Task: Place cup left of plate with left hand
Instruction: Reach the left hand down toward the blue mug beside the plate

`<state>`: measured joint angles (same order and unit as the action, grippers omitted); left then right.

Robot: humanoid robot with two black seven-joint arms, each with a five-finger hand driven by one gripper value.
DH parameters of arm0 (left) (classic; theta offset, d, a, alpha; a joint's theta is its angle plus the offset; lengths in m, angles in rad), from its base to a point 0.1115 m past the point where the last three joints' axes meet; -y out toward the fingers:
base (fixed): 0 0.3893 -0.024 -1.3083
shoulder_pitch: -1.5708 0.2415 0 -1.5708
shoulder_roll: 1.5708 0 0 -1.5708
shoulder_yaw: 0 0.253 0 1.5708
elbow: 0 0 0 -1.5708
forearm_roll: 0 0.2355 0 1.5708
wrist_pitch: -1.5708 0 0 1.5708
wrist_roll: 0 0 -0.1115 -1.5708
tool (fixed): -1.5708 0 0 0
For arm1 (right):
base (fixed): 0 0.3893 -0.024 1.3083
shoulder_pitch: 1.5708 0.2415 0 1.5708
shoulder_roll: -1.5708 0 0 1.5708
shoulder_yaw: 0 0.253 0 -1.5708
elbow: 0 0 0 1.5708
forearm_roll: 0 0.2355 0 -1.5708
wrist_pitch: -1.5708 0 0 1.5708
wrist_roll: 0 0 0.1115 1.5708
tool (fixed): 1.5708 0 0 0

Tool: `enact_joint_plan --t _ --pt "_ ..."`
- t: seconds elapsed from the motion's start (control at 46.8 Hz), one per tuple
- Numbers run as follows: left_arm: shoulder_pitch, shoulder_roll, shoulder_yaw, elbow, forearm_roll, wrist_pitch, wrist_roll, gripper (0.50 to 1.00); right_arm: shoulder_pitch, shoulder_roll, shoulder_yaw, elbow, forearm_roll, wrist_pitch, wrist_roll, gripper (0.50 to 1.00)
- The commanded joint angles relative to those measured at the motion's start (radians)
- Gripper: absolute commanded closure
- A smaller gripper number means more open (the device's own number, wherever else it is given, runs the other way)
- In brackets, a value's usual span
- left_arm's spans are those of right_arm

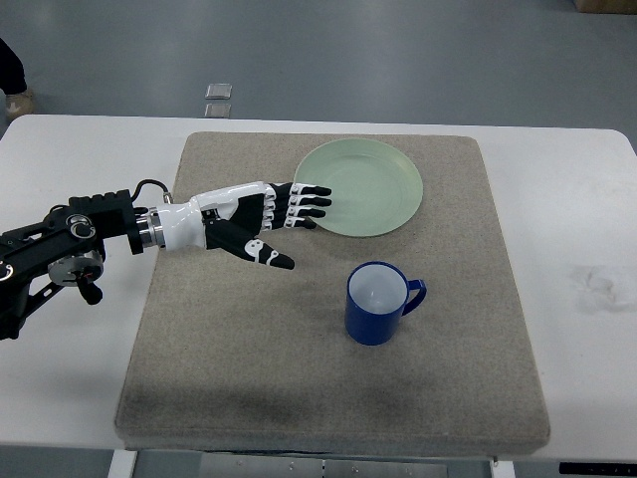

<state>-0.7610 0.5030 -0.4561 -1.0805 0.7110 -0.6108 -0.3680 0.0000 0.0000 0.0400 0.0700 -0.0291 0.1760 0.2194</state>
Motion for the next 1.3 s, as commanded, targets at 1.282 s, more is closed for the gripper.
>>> enact_joint_plan --t 1.282 --pt "0.006 -0.144 0.062 0.017 0.044 0.000 0.003 0.506 0.000 0.000 0.000 -0.001 0.000 0.000 0.000 0.568"
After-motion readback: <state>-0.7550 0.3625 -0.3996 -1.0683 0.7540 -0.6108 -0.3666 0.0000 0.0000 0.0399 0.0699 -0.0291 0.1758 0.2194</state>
